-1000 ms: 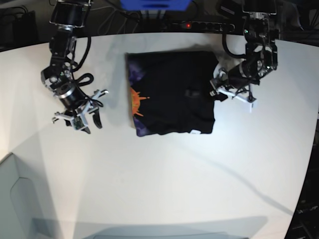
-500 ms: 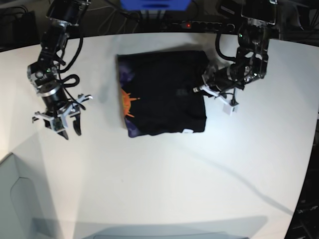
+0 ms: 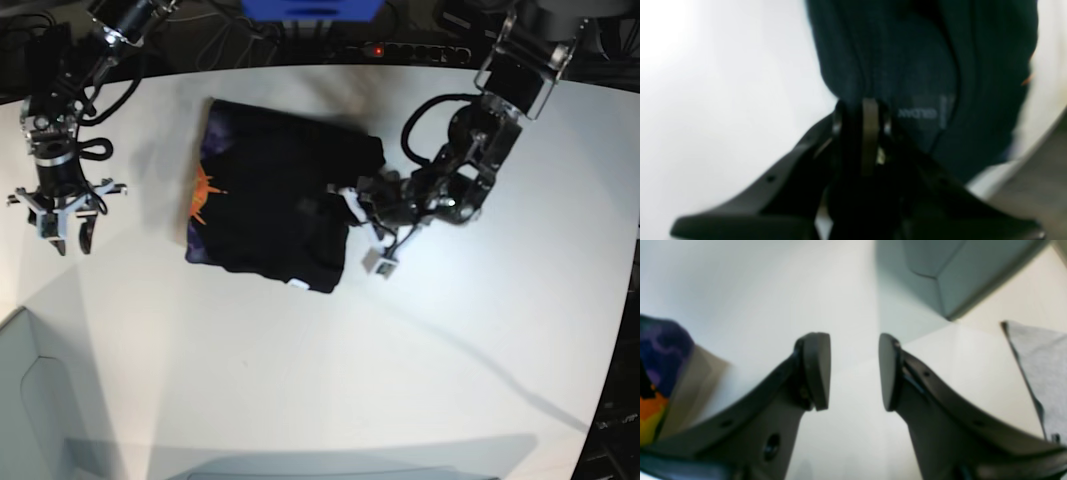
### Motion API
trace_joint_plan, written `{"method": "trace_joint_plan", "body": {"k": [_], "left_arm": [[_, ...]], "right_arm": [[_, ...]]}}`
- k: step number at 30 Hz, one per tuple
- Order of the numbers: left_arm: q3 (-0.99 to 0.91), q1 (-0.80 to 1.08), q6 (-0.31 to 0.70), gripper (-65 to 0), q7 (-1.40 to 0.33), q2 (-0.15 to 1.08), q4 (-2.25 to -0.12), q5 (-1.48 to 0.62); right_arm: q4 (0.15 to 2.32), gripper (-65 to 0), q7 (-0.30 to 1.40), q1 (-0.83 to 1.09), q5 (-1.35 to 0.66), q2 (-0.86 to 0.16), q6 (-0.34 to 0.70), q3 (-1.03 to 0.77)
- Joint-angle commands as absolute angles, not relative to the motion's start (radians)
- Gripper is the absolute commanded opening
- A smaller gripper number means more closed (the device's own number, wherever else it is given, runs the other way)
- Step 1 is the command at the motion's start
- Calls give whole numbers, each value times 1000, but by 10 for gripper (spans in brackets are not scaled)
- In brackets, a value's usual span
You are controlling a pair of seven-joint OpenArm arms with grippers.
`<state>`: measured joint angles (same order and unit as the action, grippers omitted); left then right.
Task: Fold the T-shirt properly
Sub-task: 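Push the folded bundle with the left gripper toward the right gripper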
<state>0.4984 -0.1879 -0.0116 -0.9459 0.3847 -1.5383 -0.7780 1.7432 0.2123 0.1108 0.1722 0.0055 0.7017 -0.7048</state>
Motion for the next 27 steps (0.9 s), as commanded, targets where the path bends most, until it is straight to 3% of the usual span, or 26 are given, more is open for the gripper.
{"method": "trace_joint_plan", "body": {"k": [1, 4, 9, 19, 27], "left_arm": [[541, -231, 19, -650, -938, 384, -1540, -734], [679, -308, 99, -650, -935, 341, -1501, -533], [707, -344, 173, -650, -848, 234, -1395, -231], [717, -452, 456, -650, -443, -21, -987, 268], [719, -536, 605, -650, -430, -147, -891, 394]], "right_arm": [[1764, -404, 183, 101, 154, 12, 698, -720], [1765, -404, 183, 101, 154, 33, 698, -773], [1799, -404, 183, 110, 154, 64, 698, -817], [1886, -404, 183, 147, 154, 120, 698, -817], [1893, -404, 183, 162, 154, 150, 698, -823]]}}
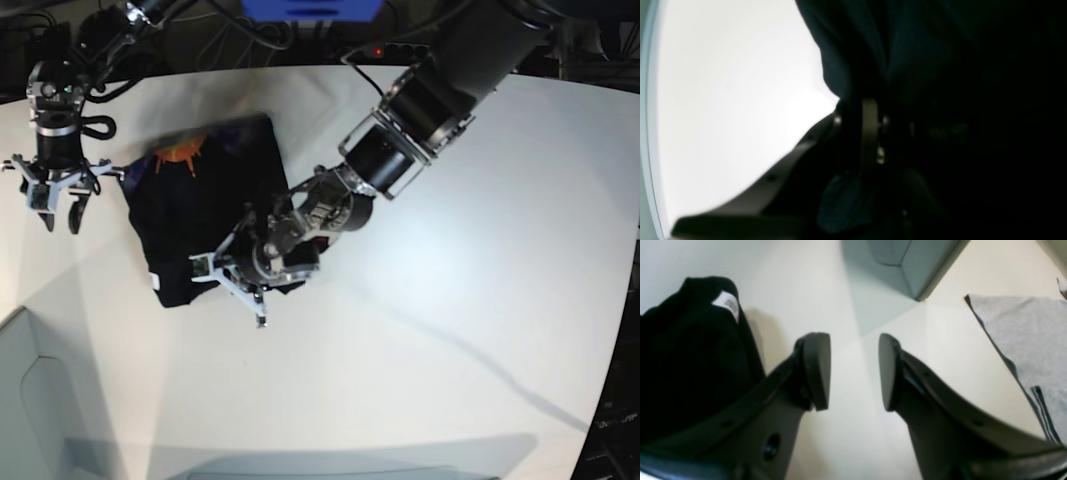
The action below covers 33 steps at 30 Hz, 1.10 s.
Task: Fold the T-shirt properly
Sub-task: 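Push the folded bundle with the left gripper toward the right gripper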
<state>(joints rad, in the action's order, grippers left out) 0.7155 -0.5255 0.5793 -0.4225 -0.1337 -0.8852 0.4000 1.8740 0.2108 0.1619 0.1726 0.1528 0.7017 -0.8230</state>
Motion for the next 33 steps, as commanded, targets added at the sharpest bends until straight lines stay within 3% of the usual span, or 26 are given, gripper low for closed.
{"method": "trace_joint_plan", "body": {"k": [1, 8, 16, 23, 28, 33], "left_arm": [[723, -536, 608, -650, -430, -154, -891, 394], [934, -576, 605, -642, -435, -157, -880, 386], [947, -605, 604, -388, -438, -157, -892, 392], [826, -639, 604, -381, -440, -157, -1004, 387], [694, -631, 604, -381, -507, -154, -1218, 390], [572, -568, 604, -381, -618, -31, -1465, 392]], "right_arm": [[1893, -404, 183, 173, 154, 150, 698, -819], [1891, -404, 183, 183, 154, 157, 698, -822], [1891, -404, 183, 211, 154, 157, 698, -819], [1885, -406, 183, 242, 151, 157, 698, -808], [1882, -493, 185, 283, 150, 157, 698, -740], [1851, -609, 185, 297, 150, 157, 698, -690]]}}
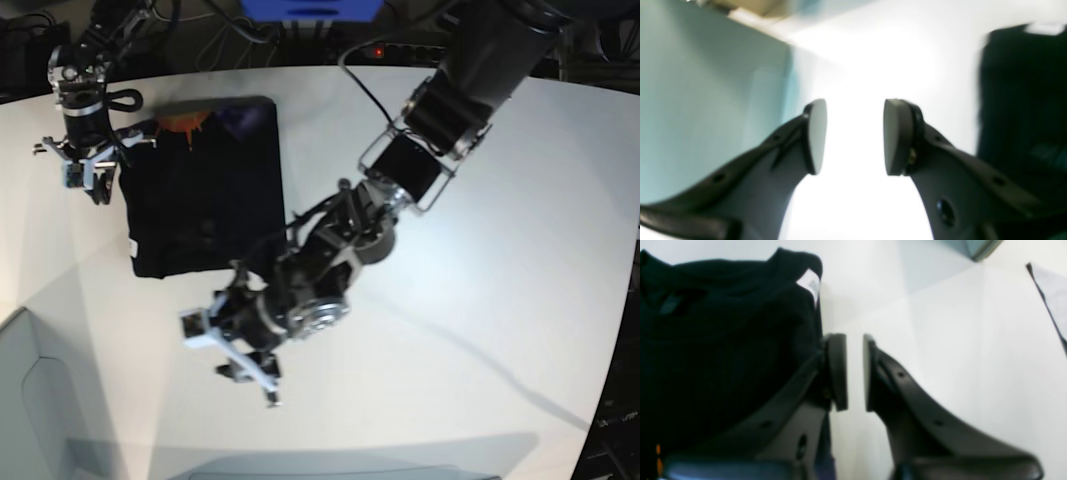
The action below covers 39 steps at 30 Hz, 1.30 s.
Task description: Fold the T-shirt properly
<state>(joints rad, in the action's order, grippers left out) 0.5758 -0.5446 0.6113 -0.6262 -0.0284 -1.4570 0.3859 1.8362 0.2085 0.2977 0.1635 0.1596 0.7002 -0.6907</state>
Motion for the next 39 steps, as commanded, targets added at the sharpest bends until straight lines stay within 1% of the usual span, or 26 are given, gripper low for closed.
{"method": "trace_joint_plan", "body": {"k": [1, 5, 8, 13, 16, 18, 23, 26, 28, 33, 39], "left_arm": [[527, -535, 604, -381, -642, 13, -1521, 392], [334, -341, 604, -381, -699, 148, -1701, 390], [153, -162, 604, -381, -702, 216, -1811, 386], [-127, 79, 604, -381, -700, 242, -1880, 384], [-236, 150, 604, -381, -700, 236, -1880, 383], [-278, 179, 604, -383, -700, 234, -1880, 374], [-384, 222, 604, -393, -708, 234, -1902, 265], [-420, 242, 604, -393, -708, 234, -1902, 223], [-433, 248, 604, -393, -708, 234, -1902, 213], [-441, 288, 604, -393, -704, 236, -1902, 214], [-449, 314, 613, -393, -707, 237, -1902, 214]], "right_arm": [[1833, -625, 185, 295, 150, 157, 698, -685], [1771, -643, 180, 277, 150, 157, 698, -654], [1725, -643, 179, 245, 150, 157, 698, -645], [1624, -643, 179, 179, 150, 157, 698, -644], [1630, -643, 179, 162, 150, 157, 698, -648], [1673, -643, 179, 159, 150, 157, 698, -648], [1817, -643, 182, 159, 148, 157, 698, -638], [1825, -643, 183, 162, 148, 157, 698, -585], [1797, -643, 183, 163, 148, 157, 698, -565], [1638, -643, 179, 120, 151, 157, 698, -581], [1535, -643, 177, 94, 151, 102, 698, -613]]}}
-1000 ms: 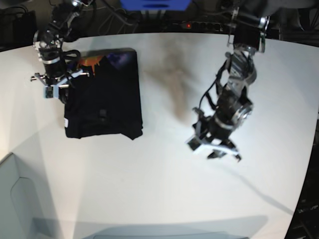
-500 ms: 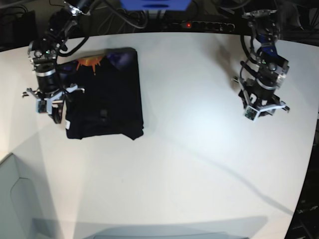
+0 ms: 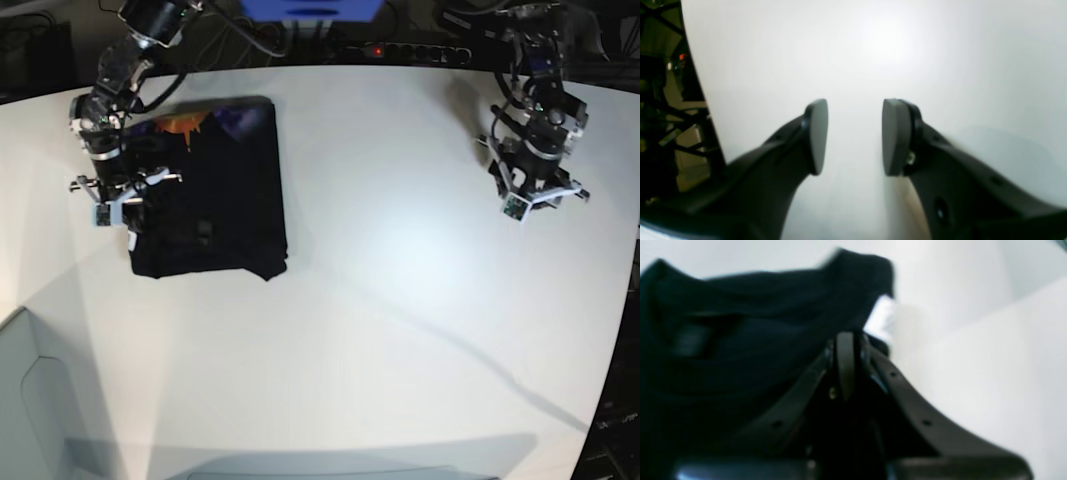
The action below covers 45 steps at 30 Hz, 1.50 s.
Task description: Fold the T-shirt properly
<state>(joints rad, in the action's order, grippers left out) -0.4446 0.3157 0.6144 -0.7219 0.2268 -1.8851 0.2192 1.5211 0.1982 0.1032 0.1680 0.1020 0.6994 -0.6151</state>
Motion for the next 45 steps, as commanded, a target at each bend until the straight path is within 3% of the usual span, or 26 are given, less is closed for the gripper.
{"method": "trace_joint_plan", "body": {"k": [1, 10, 16, 22, 27, 33, 39, 45], "left_arm": [[-463, 323, 615, -393, -705, 234, -1903, 213], [-512, 404, 618, -406, -710, 165, -1986, 183], [-595, 552, 618, -650, -710, 116, -2003, 82], [-719, 705, 618, -650, -710, 45, -2000, -31], [-708, 848, 618, -650, -702, 22, -1994, -56], [-699, 952, 616, -650, -700, -12, -1968, -120], [-627, 975, 605, -650, -673, -24, -1724, -111], [-526, 869, 602, -650, -441, 68, -1328, -110]], "right_arm": [[1532, -644, 177, 93, 151, 97, 698, -613], [1848, -643, 183, 205, 31, 147, 698, -671], [1937, -645, 185, 392, 22, 157, 698, -711], [1934, -647, 252, 529, 21, 157, 698, -776], [1929, -648, 305, 687, -7, 154, 698, -771], [1913, -648, 314, 869, -185, 41, 698, -766], [1687, -648, 309, 931, -200, -33, 698, -659], [1326, -648, 268, 835, -194, -88, 698, -564]]}}
